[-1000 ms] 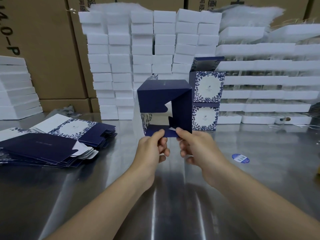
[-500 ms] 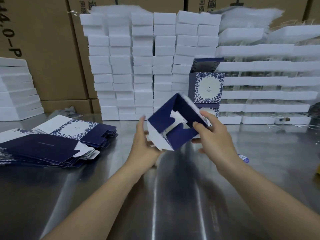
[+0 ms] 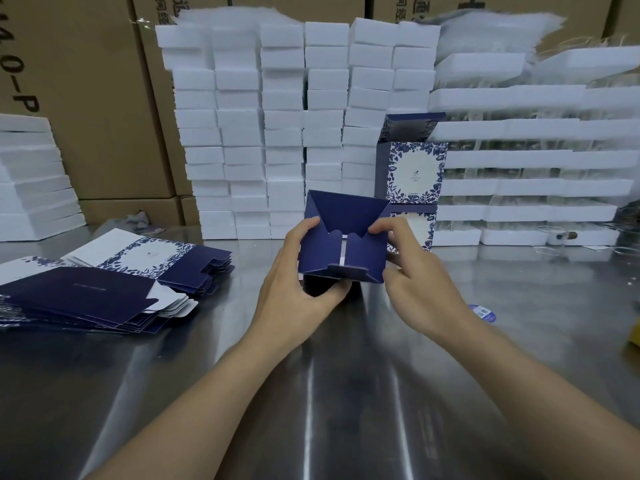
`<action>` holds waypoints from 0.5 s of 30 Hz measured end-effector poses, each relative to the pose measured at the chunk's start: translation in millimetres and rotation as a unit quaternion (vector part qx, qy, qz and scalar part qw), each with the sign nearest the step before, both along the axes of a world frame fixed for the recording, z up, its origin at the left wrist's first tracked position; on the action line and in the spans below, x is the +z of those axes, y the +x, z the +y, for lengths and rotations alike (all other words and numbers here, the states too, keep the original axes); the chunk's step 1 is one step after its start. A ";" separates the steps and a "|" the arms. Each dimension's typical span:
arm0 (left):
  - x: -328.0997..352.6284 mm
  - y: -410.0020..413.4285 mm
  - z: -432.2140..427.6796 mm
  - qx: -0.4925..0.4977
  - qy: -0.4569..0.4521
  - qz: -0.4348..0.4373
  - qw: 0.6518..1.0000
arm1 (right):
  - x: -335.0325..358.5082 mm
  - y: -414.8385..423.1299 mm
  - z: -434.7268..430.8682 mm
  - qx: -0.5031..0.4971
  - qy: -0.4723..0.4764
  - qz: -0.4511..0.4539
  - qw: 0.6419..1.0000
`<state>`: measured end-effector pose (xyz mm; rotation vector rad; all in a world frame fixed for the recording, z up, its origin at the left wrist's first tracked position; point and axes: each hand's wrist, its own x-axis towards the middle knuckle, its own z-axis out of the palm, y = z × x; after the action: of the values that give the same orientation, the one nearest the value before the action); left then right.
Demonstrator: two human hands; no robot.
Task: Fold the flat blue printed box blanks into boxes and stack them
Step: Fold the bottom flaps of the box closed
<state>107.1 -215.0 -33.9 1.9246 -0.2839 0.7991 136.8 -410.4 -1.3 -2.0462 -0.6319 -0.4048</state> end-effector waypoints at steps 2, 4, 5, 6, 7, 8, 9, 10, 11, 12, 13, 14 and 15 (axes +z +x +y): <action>2.5 -2.5 -2.4 -0.012 -0.042 0.004 0.999 | -0.1 2.9 -2.2 0.047 -0.022 0.013 0.999; 4.6 -2.7 -3.5 -0.011 -0.097 0.004 0.995 | -2.4 4.8 -4.5 0.096 -0.029 0.035 0.994; 5.2 -2.0 -3.7 -0.007 -0.126 0.002 0.992 | -3.9 6.3 -5.8 0.123 -0.024 0.051 0.991; 5.7 -1.3 -4.1 -0.004 -0.153 0.001 0.988 | -5.6 7.9 -6.1 0.142 -0.011 0.067 0.988; 6.0 -0.7 -4.5 -0.001 -0.178 0.001 0.984 | -7.0 8.8 -4.8 0.149 0.007 0.080 0.986; 6.1 0.1 -5.1 0.002 -0.199 0.003 0.980 | -8.1 8.9 -2.3 0.144 0.033 0.092 0.985; 5.8 0.8 -5.8 0.003 -0.219 0.006 0.976 | -8.8 8.3 1.2 0.129 0.063 0.105 0.984; 5.8 1.3 -6.5 0.001 -0.241 0.008 0.970 | -8.1 5.9 5.1 0.105 0.090 0.119 0.983; 5.8 1.7 -7.6 -0.002 -0.264 0.012 0.965 | -6.8 2.8 8.8 0.071 0.107 0.135 0.983; 5.5 1.9 -8.9 -0.005 -0.284 0.016 0.959 | -5.6 -0.8 11.7 0.033 0.111 0.159 0.980; 5.1 1.9 -10.1 -0.006 -0.301 0.019 0.953 | -4.4 -3.7 13.8 0.003 0.107 0.202 0.974; 4.9 1.5 -11.4 -0.006 -0.314 0.021 0.949 | -4.1 -5.7 15.0 -0.006 0.102 0.257 0.961; 4.8 0.9 -12.8 -0.006 -0.323 0.021 0.946 | -4.8 -6.4 15.9 0.000 0.104 0.310 0.945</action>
<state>108.0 -227.8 -29.1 1.3154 0.0026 0.7265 130.3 -394.5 -6.1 -1.8270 -0.1910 0.1755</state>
